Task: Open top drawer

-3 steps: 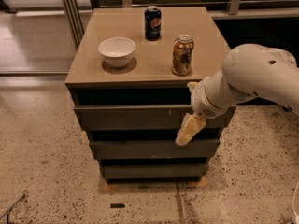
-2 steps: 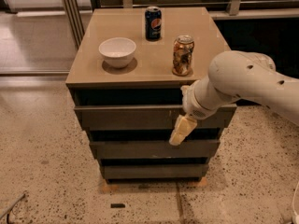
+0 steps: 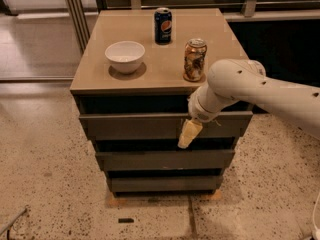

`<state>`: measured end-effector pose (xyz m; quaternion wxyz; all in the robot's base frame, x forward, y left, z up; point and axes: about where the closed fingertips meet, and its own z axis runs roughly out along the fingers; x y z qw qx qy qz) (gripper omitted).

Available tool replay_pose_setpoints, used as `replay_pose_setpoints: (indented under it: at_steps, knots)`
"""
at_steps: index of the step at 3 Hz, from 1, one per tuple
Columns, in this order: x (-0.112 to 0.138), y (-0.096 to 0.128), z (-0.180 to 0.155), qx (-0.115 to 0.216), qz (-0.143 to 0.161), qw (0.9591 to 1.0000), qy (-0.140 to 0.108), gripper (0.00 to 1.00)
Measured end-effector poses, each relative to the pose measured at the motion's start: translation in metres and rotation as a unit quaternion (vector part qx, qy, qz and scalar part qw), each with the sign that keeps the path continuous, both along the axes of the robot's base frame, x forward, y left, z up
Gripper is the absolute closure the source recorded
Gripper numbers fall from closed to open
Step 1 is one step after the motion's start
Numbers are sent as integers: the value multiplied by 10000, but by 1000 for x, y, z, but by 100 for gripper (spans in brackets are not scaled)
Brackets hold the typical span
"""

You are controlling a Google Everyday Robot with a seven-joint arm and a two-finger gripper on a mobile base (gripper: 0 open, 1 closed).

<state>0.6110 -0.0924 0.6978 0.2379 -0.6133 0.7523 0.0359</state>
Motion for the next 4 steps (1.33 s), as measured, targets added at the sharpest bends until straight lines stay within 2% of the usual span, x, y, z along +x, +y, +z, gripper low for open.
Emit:
replay_pose_setpoints:
  at_steps: [1,2,4]
  knots:
    - [0,0,0,-1,1,10000,-1,0]
    - [-10,-1,7,-146,100,9998,-122,0]
    - [-18,-26,-6,-278,-16,9993,-239,0]
